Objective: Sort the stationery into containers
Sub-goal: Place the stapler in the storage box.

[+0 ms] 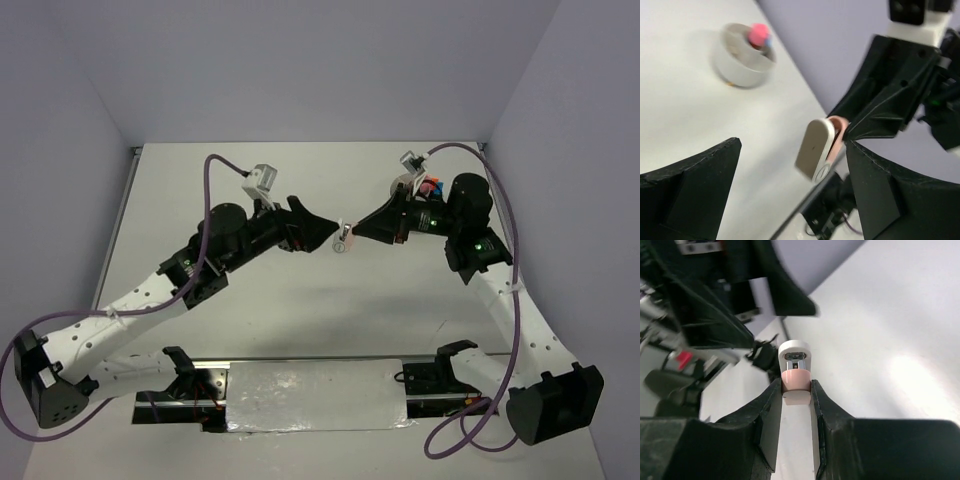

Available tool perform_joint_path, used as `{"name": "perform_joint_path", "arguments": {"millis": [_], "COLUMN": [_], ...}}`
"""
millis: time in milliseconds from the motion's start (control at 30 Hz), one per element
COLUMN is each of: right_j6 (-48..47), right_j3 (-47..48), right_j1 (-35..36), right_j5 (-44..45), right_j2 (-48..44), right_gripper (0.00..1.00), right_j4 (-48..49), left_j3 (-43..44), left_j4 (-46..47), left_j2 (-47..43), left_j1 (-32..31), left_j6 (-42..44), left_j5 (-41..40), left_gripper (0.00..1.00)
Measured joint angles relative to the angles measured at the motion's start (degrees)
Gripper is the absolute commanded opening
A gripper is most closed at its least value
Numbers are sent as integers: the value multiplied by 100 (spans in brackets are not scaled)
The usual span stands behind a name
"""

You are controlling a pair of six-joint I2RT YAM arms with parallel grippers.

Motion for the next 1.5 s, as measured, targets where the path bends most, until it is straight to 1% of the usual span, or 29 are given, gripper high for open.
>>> {"name": "perform_joint_path", "arguments": {"millis": [133,200,300,367,433,533,667,733,900,1033,1233,1500], "right_j6": [-911,-1276,-1663,-1624,-1325,-492,981,1766,3263,4024,4623,4857], "right_j3": [400,492,516,601,754,802,879,1049,1613,2006,2127,2155], "right_j1": [-249,-354,-562,-710,-807,-892,-820,-767,-647,-597,-551,-527], "right_j5": [894,1473,2614,3515,4612,6041,7532,8056,8806,9051,9136,9097], "right_j2": [173,216,278,426,651,863,992,1156,1663,2098,2636,2979], "right_gripper": [0,0,0,0,0,0,0,0,0,0,0,0], "right_j4": [-1130,-1469,-1827,-2059,-2347,-2767,-3471,-3829,-4332,-4509,-4555,-4437], "left_j3": [103,105,210,391,566,765,726,647,448,448,448,448], "left_j4": [-798,-1080,-1427,-1687,-1969,-2361,-2686,-2752,-2872,-2909,-3005,-3143], "left_j2": [-391,-616,-844,-861,-828,-780,-793,-822,-920,-973,-1143,-1217], "left_j1": [59,83,129,153,157,157,168,168,168,168,170,170], "left_j6": [24,79,166,271,345,433,529,535,542,568,776,1080], "left_j5": [-1088,-1482,-1816,-1954,-2052,-2142,-2109,-2028,-1799,-1624,-1453,-1344], "left_gripper": [99,99,99,99,99,99,99,99,99,99,99,99]}}
